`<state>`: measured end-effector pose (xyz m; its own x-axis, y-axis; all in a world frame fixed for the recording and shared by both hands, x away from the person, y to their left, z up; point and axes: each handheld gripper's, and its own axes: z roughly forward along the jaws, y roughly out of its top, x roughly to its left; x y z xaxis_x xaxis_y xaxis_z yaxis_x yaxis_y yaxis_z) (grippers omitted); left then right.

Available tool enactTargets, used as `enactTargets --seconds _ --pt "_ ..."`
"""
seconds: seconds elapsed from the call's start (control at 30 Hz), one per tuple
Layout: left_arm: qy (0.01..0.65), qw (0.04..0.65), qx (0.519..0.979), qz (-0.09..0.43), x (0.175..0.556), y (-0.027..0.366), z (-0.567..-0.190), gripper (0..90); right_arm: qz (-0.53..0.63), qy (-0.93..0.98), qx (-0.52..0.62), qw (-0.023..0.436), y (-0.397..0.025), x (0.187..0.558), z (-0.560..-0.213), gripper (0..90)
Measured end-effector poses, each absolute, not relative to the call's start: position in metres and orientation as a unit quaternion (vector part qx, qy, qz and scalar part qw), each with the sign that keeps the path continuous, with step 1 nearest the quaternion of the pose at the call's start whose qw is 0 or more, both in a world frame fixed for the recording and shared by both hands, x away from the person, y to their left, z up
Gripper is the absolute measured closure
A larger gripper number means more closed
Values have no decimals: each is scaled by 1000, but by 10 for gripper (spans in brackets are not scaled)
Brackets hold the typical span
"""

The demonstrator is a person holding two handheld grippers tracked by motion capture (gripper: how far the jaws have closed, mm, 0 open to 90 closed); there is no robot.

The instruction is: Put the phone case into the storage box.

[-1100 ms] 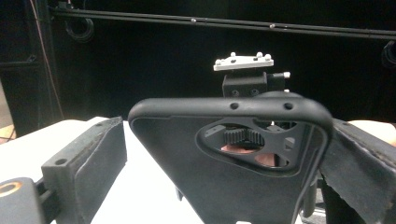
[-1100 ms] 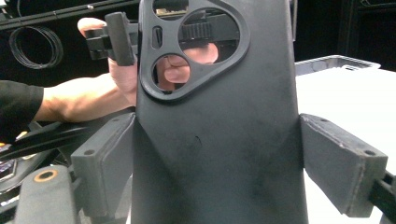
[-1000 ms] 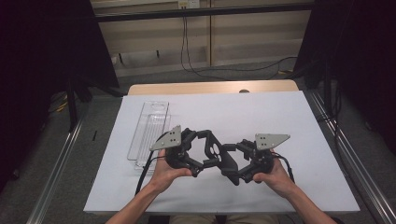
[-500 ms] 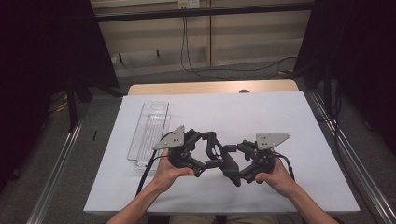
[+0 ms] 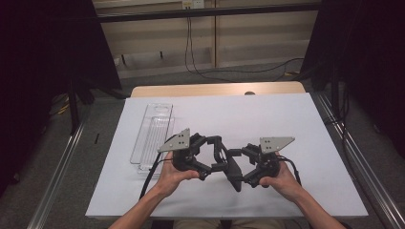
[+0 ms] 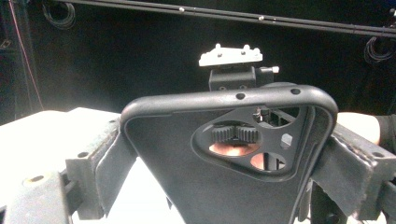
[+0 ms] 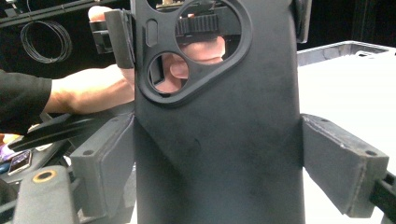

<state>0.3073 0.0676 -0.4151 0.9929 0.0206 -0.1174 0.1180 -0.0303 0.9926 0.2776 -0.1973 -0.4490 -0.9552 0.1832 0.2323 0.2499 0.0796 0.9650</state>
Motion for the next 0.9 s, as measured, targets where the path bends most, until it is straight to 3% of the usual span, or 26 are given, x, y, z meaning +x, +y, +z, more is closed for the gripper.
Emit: enactTargets --seconds 0.5,0.63,0.9 --pt "71 683 726 -26 305 63 -412 135 -653 -739 -162 33 -196 280 -451 110" --pt "80 681 728 -14 307 67 -410 138 -649 -741 -172 26 -197 280 -451 44" --pt "100 678 728 -3 309 75 -405 139 -640 -747 -180 2 -202 281 -450 4"
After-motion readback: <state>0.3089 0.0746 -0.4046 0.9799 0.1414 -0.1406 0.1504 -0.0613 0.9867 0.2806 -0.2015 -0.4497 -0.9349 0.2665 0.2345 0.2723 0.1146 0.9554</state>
